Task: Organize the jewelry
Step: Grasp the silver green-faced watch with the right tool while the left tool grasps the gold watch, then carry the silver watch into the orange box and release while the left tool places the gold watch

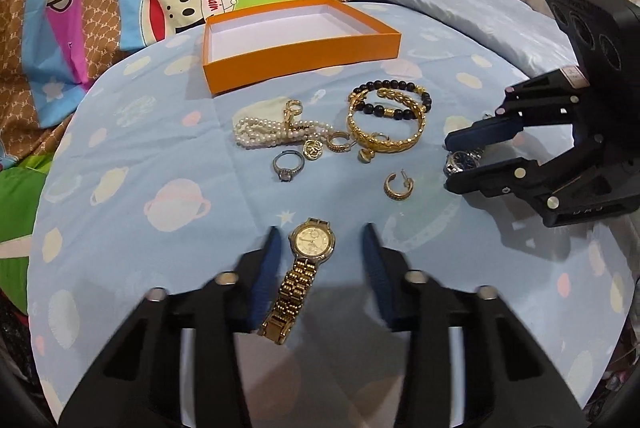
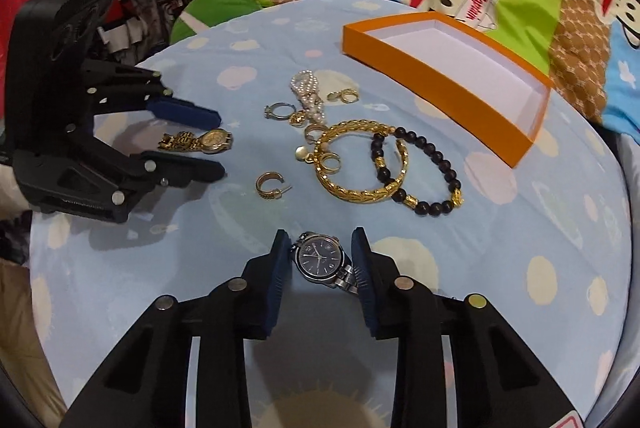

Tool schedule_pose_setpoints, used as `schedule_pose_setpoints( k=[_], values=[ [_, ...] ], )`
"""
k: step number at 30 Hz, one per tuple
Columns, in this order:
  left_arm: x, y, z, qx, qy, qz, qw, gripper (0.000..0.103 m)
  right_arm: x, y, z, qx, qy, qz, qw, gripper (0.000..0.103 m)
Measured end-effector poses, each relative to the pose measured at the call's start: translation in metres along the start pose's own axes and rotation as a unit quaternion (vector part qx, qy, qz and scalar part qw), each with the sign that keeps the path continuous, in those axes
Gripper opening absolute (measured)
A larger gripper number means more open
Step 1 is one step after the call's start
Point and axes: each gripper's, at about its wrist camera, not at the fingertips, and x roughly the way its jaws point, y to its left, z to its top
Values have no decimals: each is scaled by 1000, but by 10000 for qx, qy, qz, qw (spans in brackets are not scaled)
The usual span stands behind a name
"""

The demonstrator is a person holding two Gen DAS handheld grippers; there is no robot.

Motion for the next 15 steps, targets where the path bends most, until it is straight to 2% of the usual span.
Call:
schedule_pose_setpoints(
  k=[1,3,8,15],
  values=[
    [-1,1,0,-70,-9,-4,10000,23,0,1,-1,151,-20,-25,9999,29],
    [-2,6,0,-257,-5,-121,9996,23,-4,4,-6,506,-96,-92,9986,29],
    [-7,10,-1,-409,-92,-134,9990,23,-17,13,-7,1116,-444,-361,9921,29],
    [-25,14,6,-510,-346,-102,9980,23,-52,10,4,1812,-1021,-764,9751,25]
  ],
)
